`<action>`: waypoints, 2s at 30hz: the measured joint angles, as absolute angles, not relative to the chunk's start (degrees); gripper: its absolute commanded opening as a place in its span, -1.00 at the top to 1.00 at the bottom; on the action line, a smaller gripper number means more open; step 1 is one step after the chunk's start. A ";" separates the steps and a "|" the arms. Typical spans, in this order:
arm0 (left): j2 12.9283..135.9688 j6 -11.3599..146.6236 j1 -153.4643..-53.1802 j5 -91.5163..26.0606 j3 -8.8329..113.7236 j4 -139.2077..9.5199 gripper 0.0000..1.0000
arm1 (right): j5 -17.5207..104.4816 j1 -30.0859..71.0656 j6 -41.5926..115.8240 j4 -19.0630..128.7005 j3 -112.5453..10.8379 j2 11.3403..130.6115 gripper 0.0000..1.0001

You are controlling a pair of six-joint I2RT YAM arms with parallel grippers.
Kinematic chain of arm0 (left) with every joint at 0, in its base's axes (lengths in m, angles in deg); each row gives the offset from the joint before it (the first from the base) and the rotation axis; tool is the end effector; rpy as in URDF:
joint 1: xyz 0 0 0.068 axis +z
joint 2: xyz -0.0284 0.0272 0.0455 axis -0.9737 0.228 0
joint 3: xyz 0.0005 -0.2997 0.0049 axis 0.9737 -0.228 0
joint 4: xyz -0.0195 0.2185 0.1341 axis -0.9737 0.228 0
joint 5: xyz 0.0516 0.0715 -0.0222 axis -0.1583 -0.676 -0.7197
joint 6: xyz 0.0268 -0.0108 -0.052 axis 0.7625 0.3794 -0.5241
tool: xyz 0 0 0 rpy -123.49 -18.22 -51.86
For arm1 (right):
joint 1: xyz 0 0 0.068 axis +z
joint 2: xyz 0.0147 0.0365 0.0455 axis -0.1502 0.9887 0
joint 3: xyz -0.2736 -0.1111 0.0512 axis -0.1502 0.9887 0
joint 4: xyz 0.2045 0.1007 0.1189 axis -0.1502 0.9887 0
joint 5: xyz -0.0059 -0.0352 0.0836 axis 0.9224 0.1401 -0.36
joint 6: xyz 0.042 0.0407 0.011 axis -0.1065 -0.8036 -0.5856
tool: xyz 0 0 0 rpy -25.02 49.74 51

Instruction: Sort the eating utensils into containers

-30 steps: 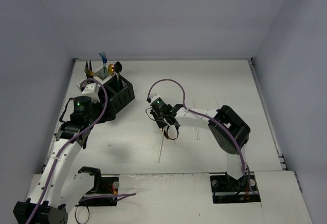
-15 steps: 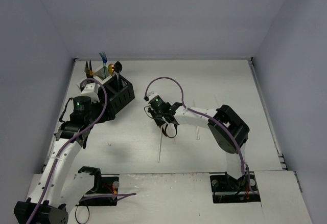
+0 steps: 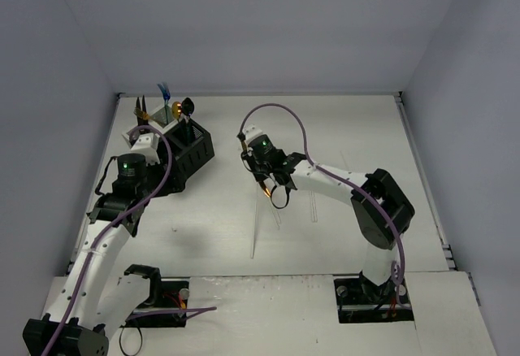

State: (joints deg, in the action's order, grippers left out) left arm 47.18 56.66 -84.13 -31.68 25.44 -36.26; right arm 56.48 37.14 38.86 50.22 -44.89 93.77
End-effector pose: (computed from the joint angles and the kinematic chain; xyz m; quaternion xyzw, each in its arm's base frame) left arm 0.1681 -0.0287 0.3207 -0.0736 0.8586 -0.1972 0.4675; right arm 0.2986 0.3010 0.2521 -0.2794 0.8200 0.1772 0.4671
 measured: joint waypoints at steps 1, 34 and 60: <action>47.18 56.65 -84.13 -31.32 25.41 -36.35 -0.36 | 56.69 36.96 39.27 50.03 -44.89 93.22 1.00; 53.33 39.22 -98.90 -18.64 33.50 -62.48 -0.33 | 41.33 42.91 44.14 47.98 -39.54 67.93 1.00; 59.16 39.51 -104.01 -23.04 36.31 -62.83 1.00 | 39.97 43.16 42.45 47.07 -37.55 65.24 -0.32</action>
State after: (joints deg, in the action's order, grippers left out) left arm 59.16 39.51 -104.01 -23.04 36.31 -62.83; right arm 39.97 43.16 42.45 47.07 -37.55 65.24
